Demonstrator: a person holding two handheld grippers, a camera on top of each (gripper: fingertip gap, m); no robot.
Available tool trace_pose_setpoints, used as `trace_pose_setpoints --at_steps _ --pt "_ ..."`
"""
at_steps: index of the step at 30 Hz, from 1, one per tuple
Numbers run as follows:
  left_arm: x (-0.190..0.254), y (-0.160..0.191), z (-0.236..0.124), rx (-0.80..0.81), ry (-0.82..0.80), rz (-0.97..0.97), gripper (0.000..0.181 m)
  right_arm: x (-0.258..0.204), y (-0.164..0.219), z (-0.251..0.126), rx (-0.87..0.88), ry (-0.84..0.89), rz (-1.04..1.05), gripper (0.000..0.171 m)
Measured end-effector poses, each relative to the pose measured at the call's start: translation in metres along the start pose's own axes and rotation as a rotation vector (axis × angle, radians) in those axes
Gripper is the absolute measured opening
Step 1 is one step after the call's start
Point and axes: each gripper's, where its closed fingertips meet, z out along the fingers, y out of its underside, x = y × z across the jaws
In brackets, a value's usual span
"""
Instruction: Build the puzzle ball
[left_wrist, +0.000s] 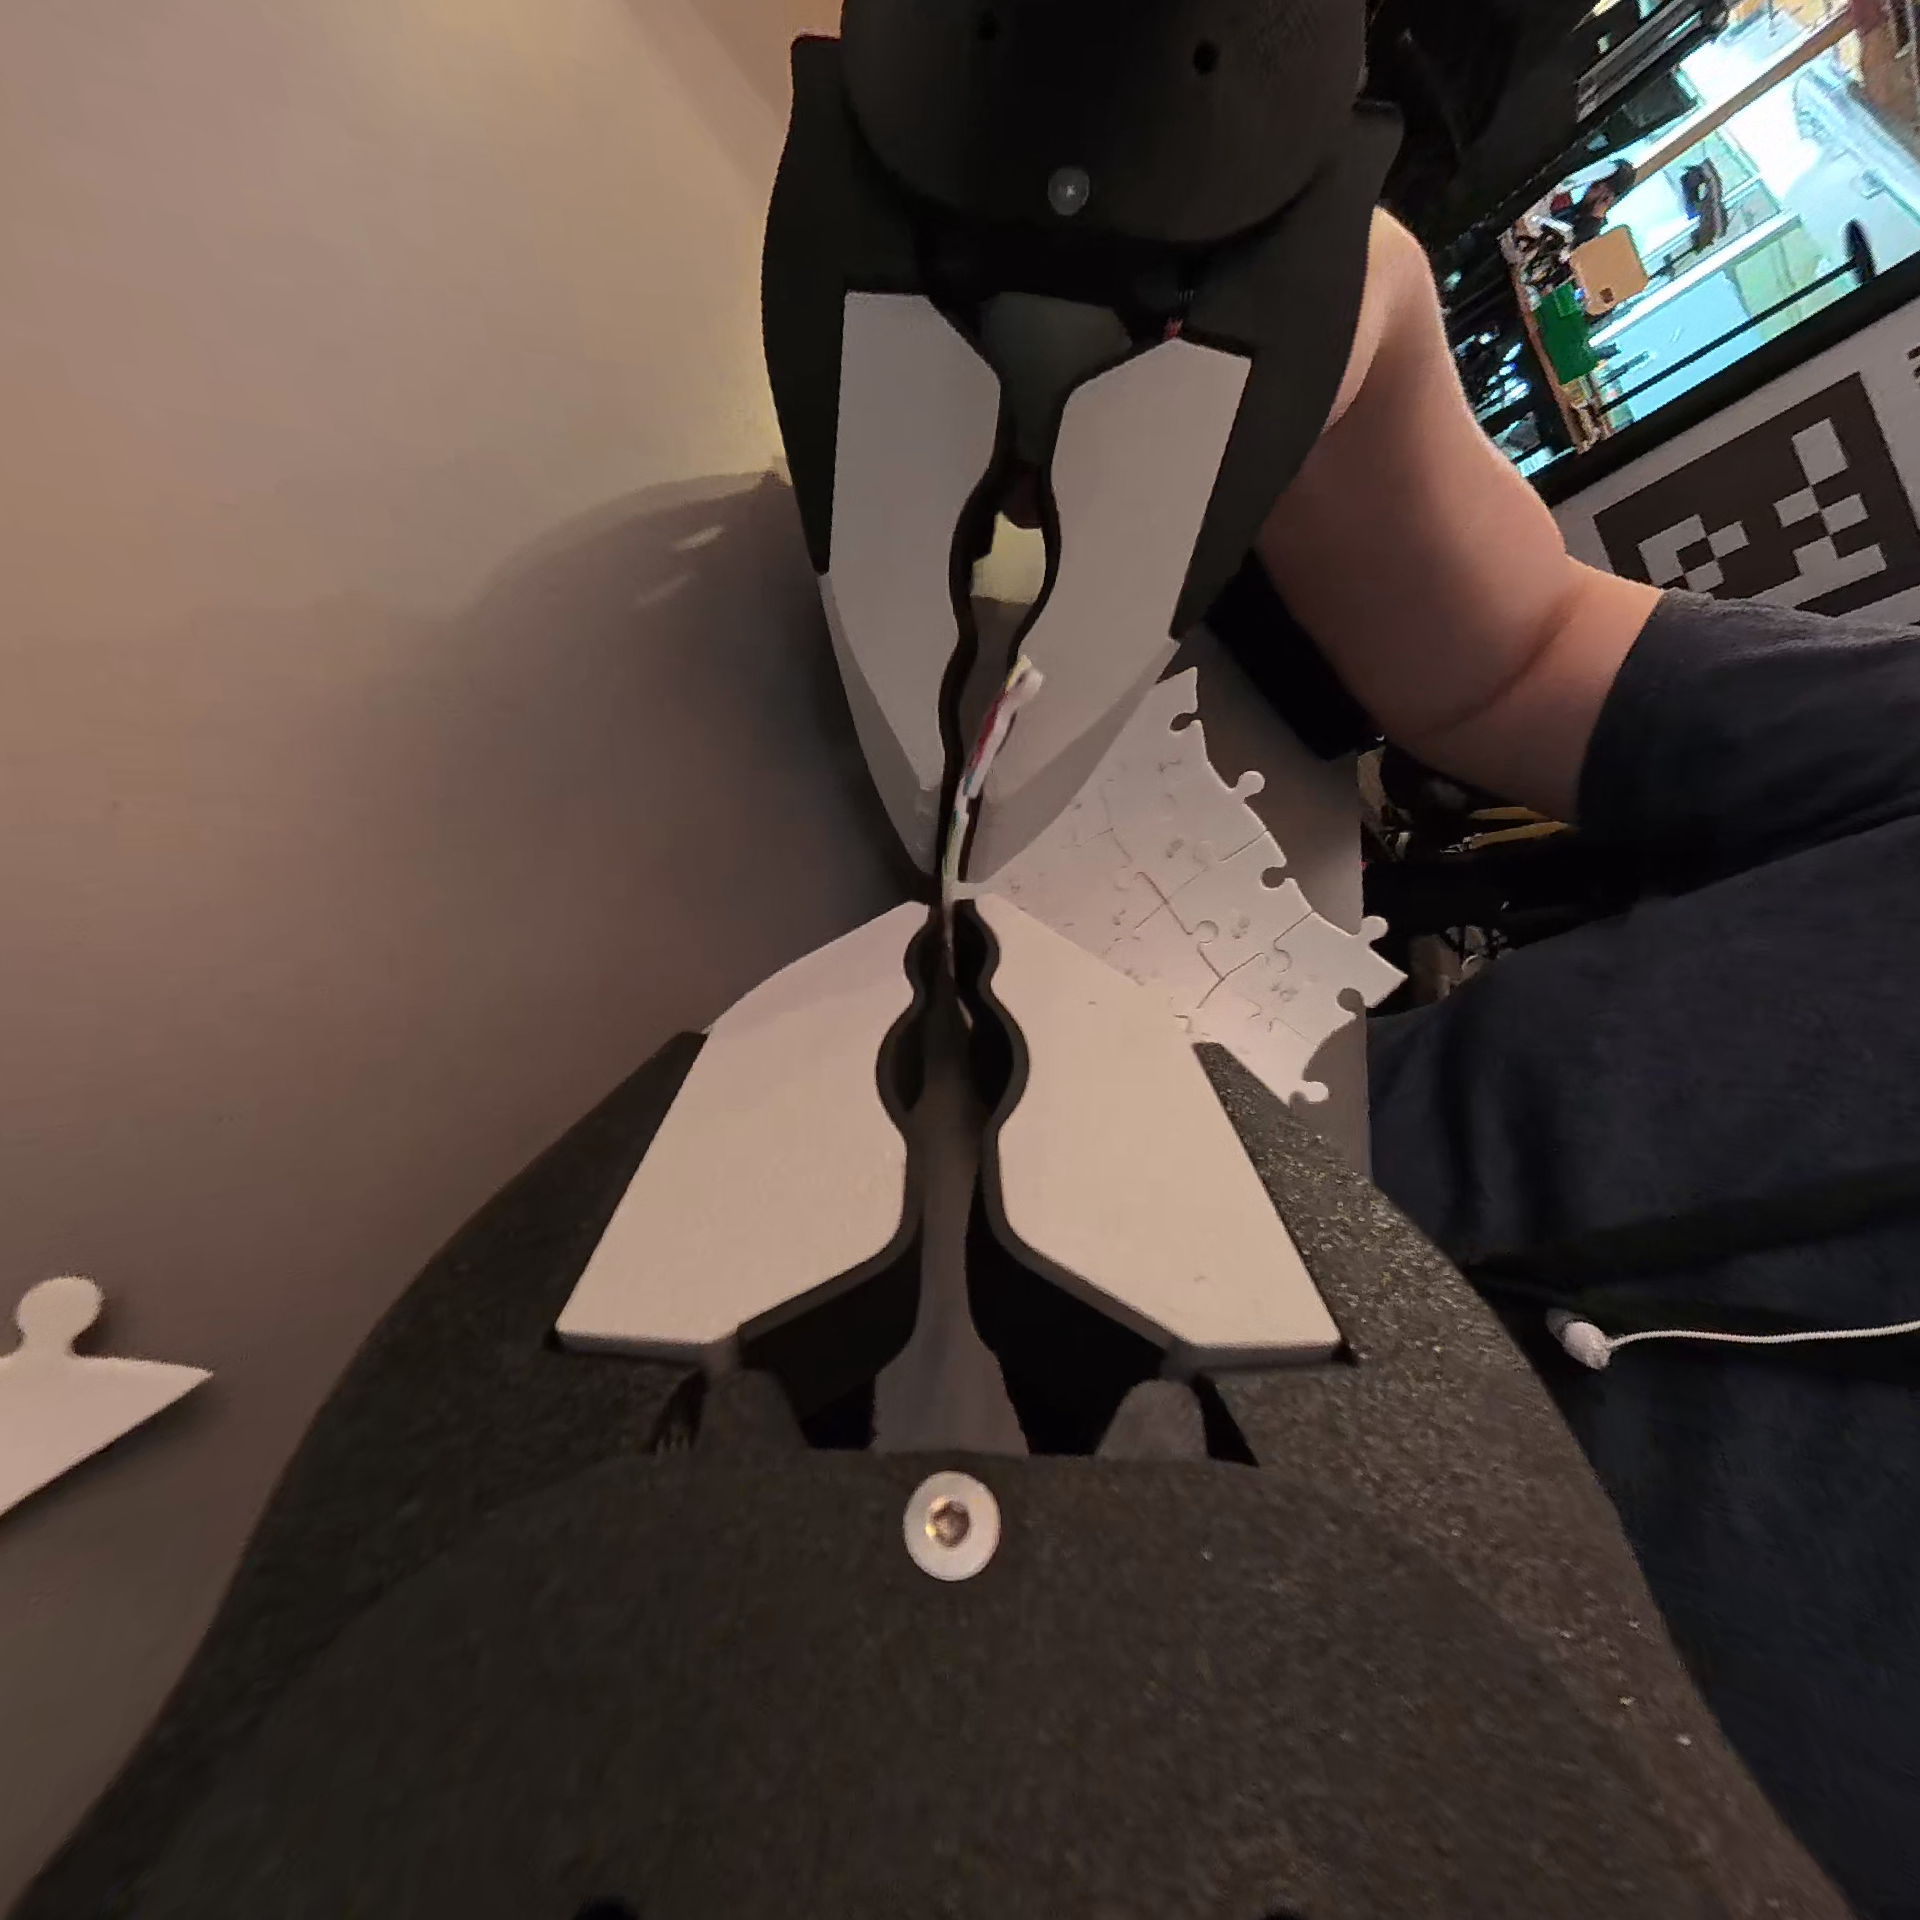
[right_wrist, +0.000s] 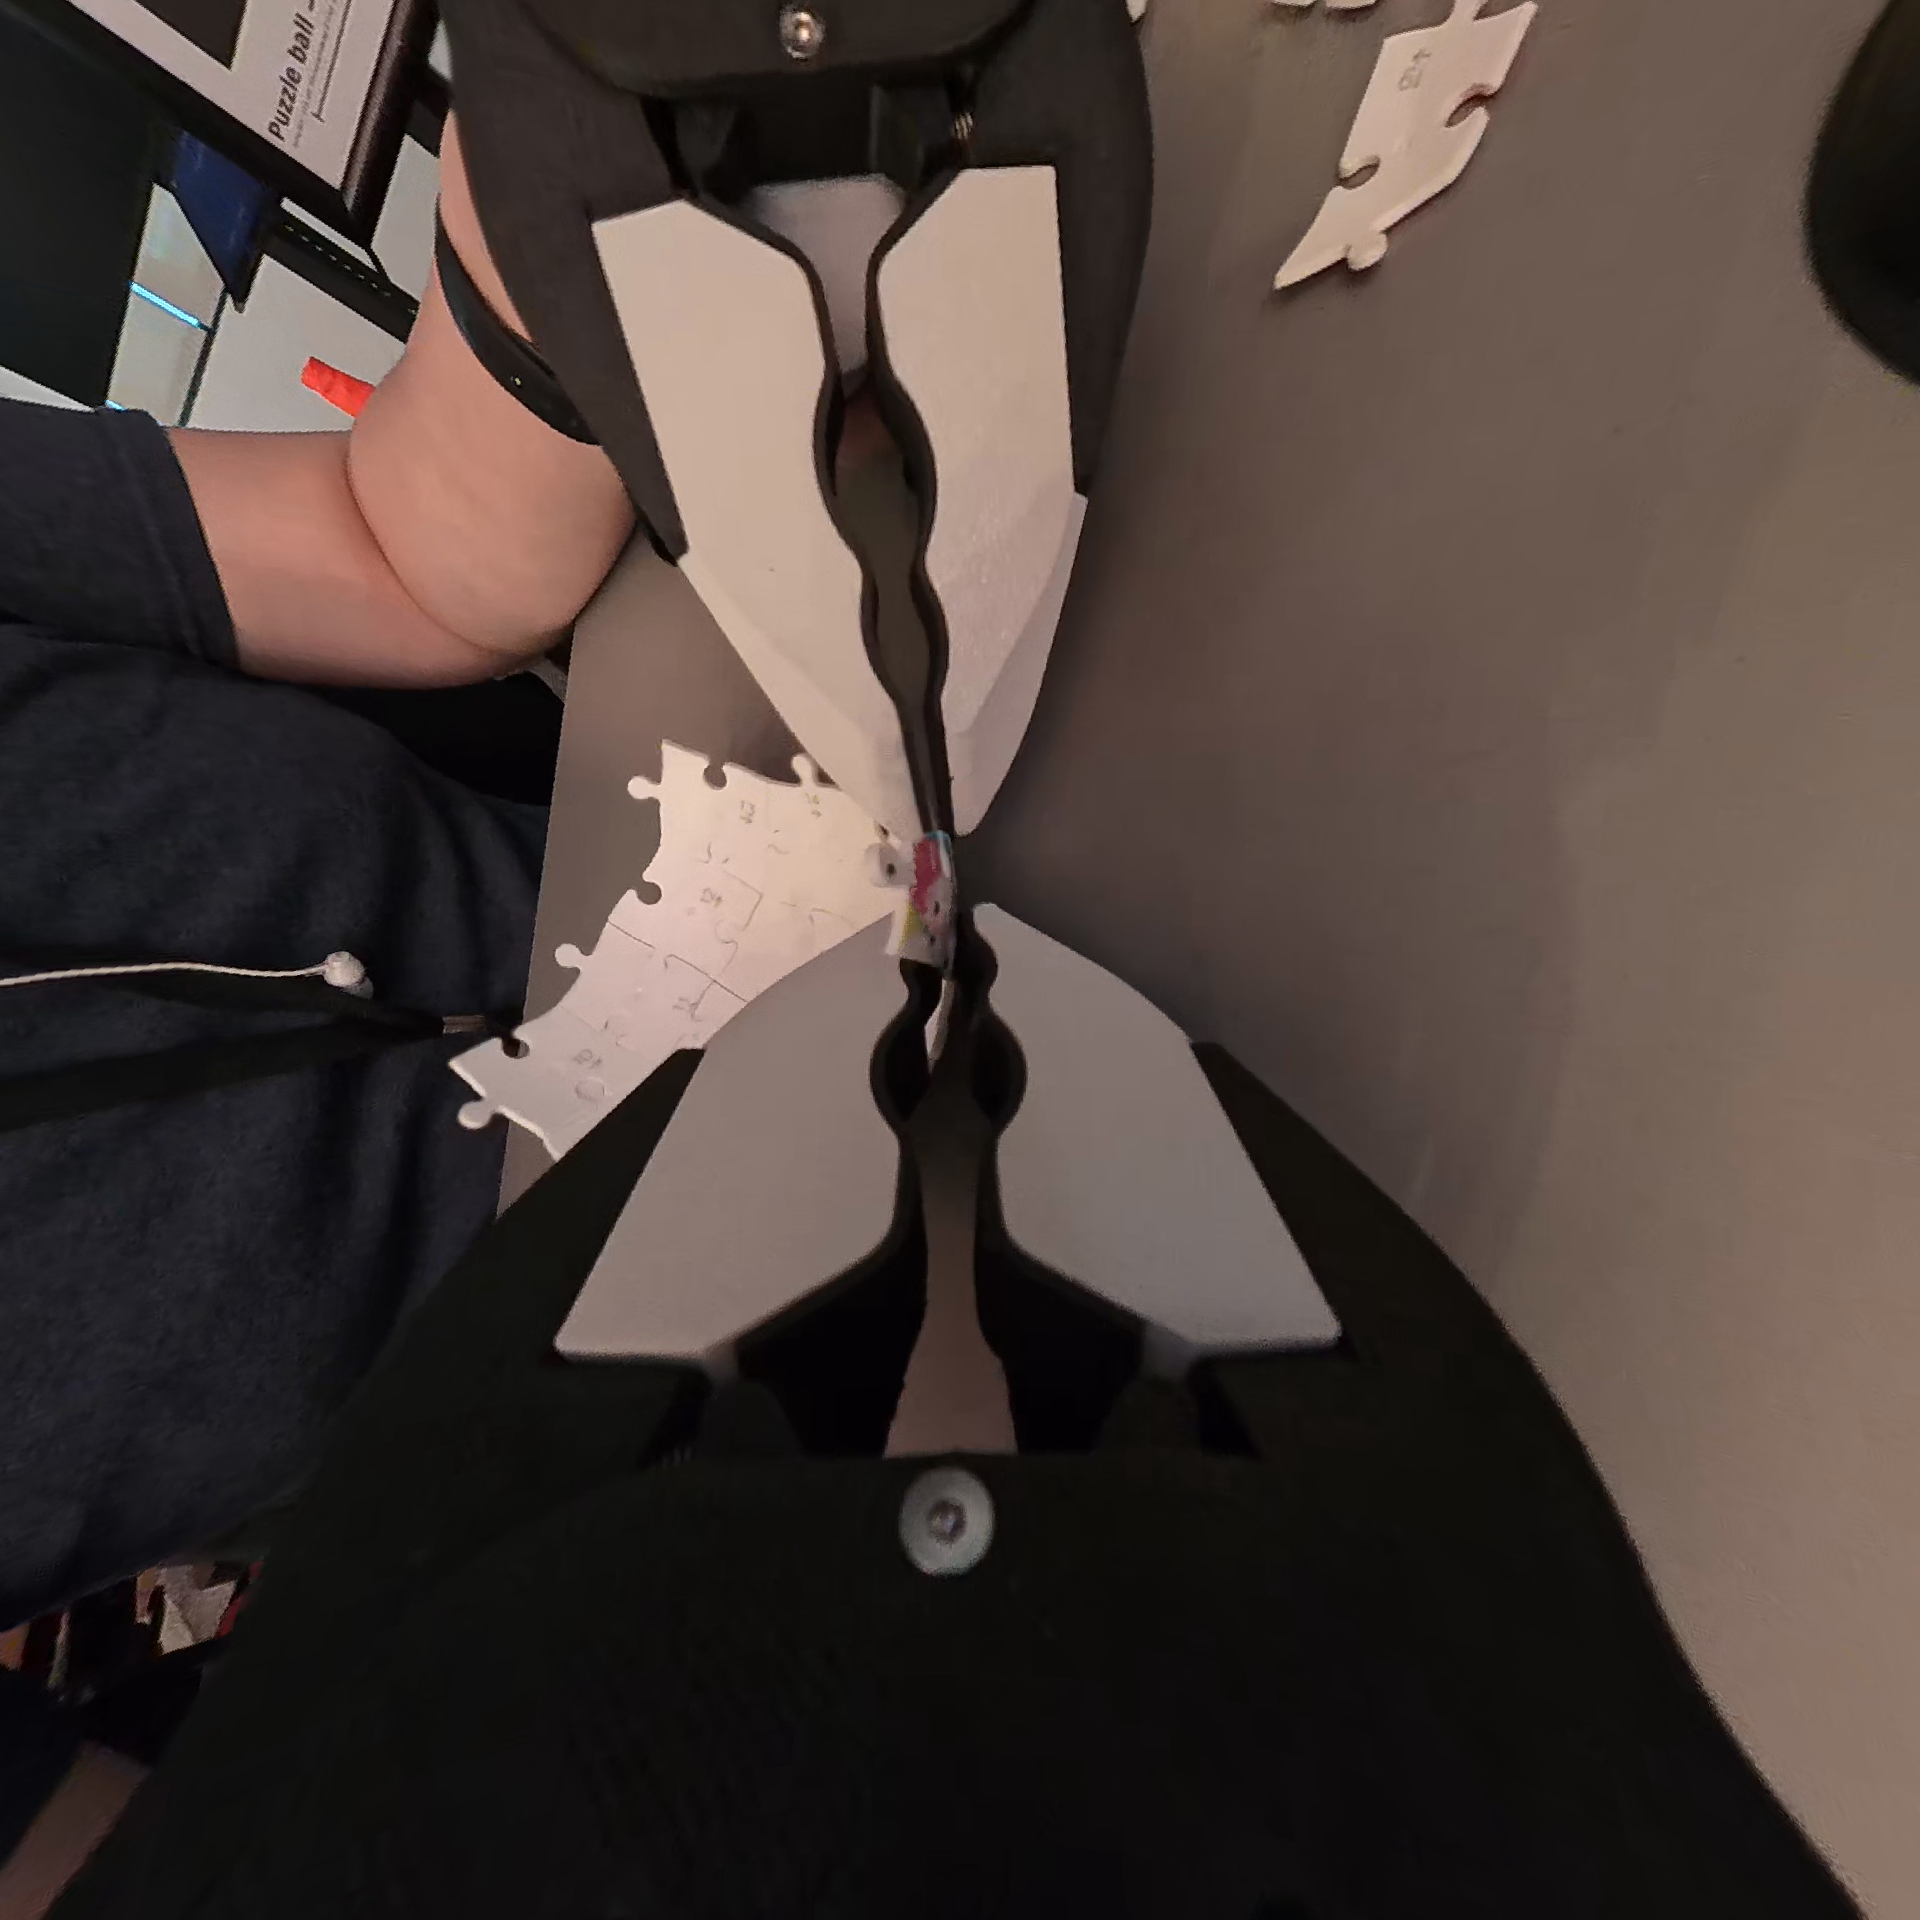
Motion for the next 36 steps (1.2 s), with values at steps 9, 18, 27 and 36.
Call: trace_pose_setpoints --at_steps 9,18,27,36 --pt "-0.003 0.0 0.002 -0.008 -0.048 0.036 0.001 0.001 0.0 0.0 0.025 -0.011 0.03 0.004" --pt "-0.001 0.002 0.004 -0.019 -0.049 0.044 0.001 0.0 -0.001 0.0 0.017 -0.001 0.013 0.004" --pt "0.001 0.006 0.005 -0.031 -0.028 0.035 0.0 -0.001 0.003 0.003 -0.025 0.022 -0.012 0.004" --pt "-0.001 -0.004 -0.003 0.033 -0.027 0.012 0.0 0.001 -0.008 -0.002 0.052 0.046 -0.088 0.004"
